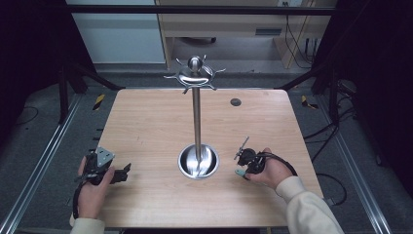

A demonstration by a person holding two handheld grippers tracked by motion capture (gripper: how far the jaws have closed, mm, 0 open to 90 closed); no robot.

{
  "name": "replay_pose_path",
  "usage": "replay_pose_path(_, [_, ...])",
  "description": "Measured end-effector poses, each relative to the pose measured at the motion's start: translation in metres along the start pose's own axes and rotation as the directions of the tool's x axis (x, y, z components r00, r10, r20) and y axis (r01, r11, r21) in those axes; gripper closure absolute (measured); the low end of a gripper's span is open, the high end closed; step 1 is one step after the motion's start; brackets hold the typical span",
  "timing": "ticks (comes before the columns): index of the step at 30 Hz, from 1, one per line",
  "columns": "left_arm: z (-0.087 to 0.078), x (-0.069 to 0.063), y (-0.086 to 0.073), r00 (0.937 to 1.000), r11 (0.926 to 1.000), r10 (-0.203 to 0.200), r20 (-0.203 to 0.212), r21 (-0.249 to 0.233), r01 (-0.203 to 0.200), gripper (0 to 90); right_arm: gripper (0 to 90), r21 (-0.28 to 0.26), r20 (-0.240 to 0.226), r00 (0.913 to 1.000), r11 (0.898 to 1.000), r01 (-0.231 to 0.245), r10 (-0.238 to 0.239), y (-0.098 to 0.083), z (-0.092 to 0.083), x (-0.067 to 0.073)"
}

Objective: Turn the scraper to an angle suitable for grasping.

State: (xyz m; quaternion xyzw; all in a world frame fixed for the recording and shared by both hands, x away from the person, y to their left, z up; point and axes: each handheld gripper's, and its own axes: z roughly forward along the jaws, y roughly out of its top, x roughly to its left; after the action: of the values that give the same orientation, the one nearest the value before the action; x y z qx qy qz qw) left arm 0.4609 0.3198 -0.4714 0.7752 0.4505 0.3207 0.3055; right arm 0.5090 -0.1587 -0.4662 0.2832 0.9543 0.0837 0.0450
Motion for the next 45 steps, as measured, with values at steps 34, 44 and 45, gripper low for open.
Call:
replay_pose_path(34, [0.0,0.0,0.0,1.0,1.0,0.002,0.004,0.003,-0.002,4.3,74.4,-0.086,0.055,0.9982,0.996,-0.019,0.023,0.002,-0.045,-0.007])
replay_pose_path(44, [0.001,0.0,0.0,1.0,1.0,0.001,0.003,0.0,-0.001,4.3,74.4,-0.216,0.106,0.992,0.975,-0.045,0.069,-0.001,-0.097,-0.021])
replay_pose_path(45, [0.001,0.0,0.0,1.0,1.0,0.001,0.003,0.0,-0.001,4.2,74.4,-0.216,0.106,0.992,0.975,-0.045,0.069,-0.001,-0.097,-0.021])
